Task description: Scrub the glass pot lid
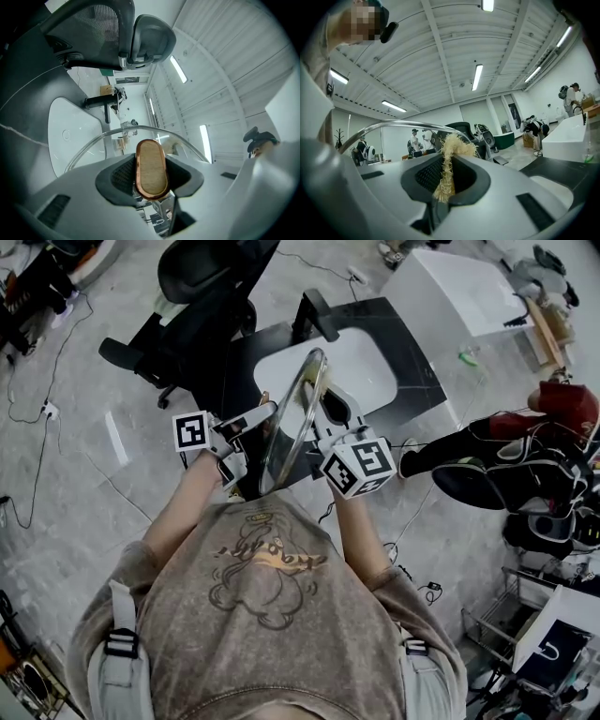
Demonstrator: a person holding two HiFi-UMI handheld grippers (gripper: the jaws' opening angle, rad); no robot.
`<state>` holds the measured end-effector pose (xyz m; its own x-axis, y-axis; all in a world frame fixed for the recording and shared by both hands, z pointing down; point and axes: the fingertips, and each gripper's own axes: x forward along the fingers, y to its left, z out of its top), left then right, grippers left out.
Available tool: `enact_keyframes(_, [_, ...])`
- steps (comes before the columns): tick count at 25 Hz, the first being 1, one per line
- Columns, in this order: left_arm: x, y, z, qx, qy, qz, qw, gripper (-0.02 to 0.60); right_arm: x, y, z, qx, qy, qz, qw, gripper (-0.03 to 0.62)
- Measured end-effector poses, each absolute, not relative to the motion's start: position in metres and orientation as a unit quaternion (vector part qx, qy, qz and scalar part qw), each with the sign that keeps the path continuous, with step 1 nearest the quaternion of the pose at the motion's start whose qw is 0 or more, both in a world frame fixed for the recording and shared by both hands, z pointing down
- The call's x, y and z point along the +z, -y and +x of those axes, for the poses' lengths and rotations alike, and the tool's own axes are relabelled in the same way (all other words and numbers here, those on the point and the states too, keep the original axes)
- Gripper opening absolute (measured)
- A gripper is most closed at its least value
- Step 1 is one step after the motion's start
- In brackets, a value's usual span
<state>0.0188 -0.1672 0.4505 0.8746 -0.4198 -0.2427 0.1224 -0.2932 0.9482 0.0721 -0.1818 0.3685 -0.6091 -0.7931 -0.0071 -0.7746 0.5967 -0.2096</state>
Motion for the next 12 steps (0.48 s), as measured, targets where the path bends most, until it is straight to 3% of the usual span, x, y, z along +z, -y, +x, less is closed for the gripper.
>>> enact_keyframes(12, [0.447, 0.156, 0.025, -0.236, 0.066, 0.763, 0.599, 0.181, 0.377, 0.191, 0.078, -0.084, -0.886, -0.453, 0.043, 0.040])
